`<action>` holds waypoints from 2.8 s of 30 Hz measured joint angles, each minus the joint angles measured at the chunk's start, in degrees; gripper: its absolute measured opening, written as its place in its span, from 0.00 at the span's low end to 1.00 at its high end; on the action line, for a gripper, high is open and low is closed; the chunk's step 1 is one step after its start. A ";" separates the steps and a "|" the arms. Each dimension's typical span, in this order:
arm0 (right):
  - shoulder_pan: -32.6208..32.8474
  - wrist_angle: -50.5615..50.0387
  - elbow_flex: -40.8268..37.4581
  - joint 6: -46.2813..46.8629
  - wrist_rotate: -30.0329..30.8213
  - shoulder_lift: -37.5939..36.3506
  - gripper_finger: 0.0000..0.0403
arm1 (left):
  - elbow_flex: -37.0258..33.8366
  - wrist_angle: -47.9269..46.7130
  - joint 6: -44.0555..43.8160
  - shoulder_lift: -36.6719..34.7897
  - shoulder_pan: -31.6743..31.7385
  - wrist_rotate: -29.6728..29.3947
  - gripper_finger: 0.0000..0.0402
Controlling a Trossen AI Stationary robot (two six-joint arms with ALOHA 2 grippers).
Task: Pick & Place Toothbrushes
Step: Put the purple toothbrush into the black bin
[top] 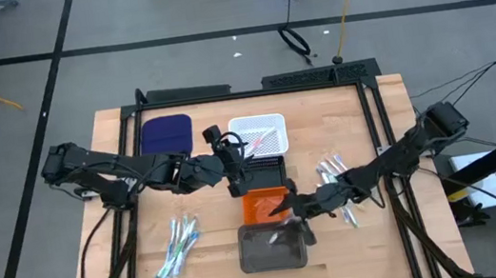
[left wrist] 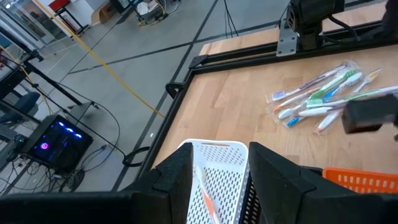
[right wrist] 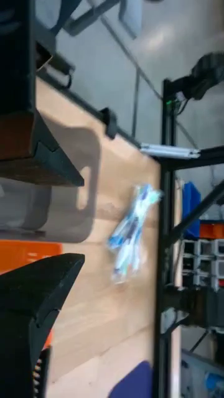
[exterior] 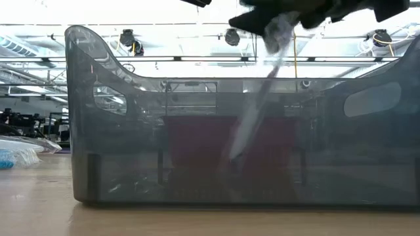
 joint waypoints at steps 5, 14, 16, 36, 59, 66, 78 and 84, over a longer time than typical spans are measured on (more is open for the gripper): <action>0.09 -0.24 0.04 -1.27 -0.55 -1.88 0.44 | 0.00 0.00 0.00 0.00 0.00 0.00 0.39; -0.07 -4.53 0.02 -1.06 1.13 -1.80 0.43 | 0.00 0.00 -0.24 0.00 0.00 0.00 0.39; -0.07 -6.50 0.02 -0.99 1.15 -2.30 0.43 | 0.00 -0.02 -0.24 0.00 0.00 0.00 0.39; -0.44 -50.16 -0.02 26.66 11.85 -16.24 0.39 | 0.02 -2.69 -1.99 0.00 -0.01 0.00 0.39; -7.94 -57.80 -9.94 41.08 15.49 -15.83 0.38 | 0.02 -2.67 -2.58 0.00 -0.02 0.00 0.39; -8.31 -60.85 -9.94 43.69 12.95 -15.05 0.38 | 0.02 -2.67 -2.63 0.00 0.00 0.00 0.39; -8.28 -61.06 -9.94 45.13 9.65 -11.16 0.38 | 0.02 -2.67 -2.93 0.00 0.00 0.00 0.39; -8.28 -60.88 -9.94 45.48 9.47 -10.10 0.23 | 0.02 -2.67 -3.02 0.00 -0.01 0.00 0.39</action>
